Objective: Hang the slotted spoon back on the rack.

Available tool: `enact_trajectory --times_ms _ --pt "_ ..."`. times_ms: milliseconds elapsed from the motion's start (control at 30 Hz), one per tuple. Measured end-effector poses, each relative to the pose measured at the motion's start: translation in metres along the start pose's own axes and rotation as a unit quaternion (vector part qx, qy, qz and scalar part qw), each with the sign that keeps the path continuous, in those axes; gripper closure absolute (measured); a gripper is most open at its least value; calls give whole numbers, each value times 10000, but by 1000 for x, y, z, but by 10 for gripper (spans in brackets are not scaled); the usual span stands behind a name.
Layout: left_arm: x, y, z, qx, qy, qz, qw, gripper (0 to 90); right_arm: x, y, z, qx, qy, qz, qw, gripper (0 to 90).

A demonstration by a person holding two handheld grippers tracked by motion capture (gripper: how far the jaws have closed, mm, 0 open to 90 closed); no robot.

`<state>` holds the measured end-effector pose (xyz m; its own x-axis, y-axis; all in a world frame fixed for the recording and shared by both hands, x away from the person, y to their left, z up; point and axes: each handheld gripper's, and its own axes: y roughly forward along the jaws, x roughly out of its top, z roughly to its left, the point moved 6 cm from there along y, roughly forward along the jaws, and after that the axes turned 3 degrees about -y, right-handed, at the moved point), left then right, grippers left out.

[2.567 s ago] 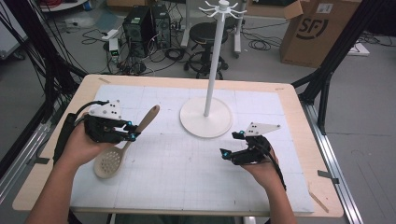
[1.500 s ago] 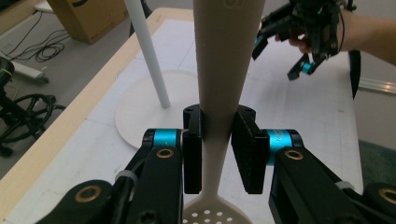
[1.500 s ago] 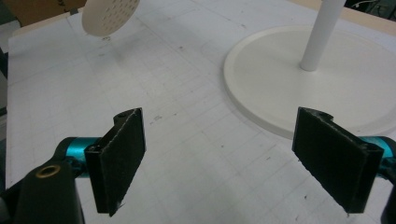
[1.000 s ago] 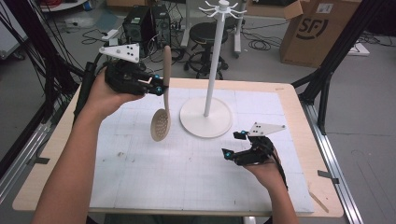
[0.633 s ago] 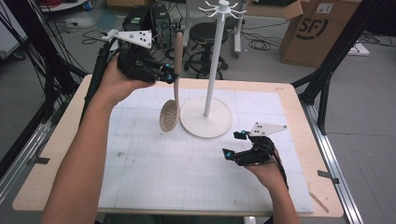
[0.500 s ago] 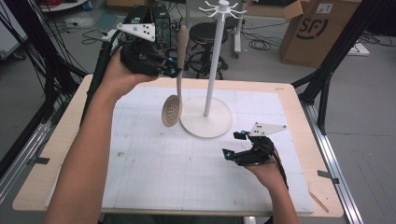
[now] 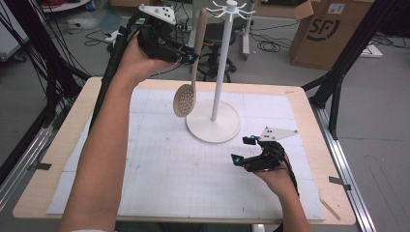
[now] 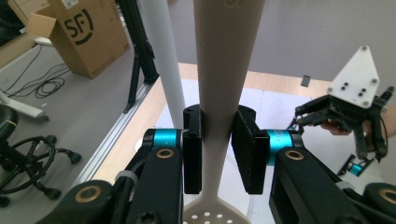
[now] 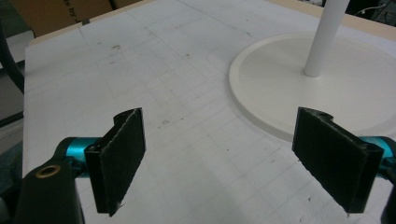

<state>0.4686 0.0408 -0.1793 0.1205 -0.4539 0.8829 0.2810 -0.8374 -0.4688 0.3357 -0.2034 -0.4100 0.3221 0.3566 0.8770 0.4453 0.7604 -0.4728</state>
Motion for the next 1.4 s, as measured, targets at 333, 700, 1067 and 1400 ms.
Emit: enact_trajectory --times_ms 333,700,1067,1400 --pt "2 15 4 67 -118 269 9995 745 -2 -1 -1 11 12 13 10000 164" --pt "3 21 10 108 -233 276 9993 744 -2 -1 -1 9 20 -2 10000 164" --pt "4 31 13 125 -227 393 9989 744 -3 -2 -1 18 49 -16 10000 164" --pt "5 36 18 183 -290 449 9984 744 -4 -2 -2 19 52 -6 10000 164"
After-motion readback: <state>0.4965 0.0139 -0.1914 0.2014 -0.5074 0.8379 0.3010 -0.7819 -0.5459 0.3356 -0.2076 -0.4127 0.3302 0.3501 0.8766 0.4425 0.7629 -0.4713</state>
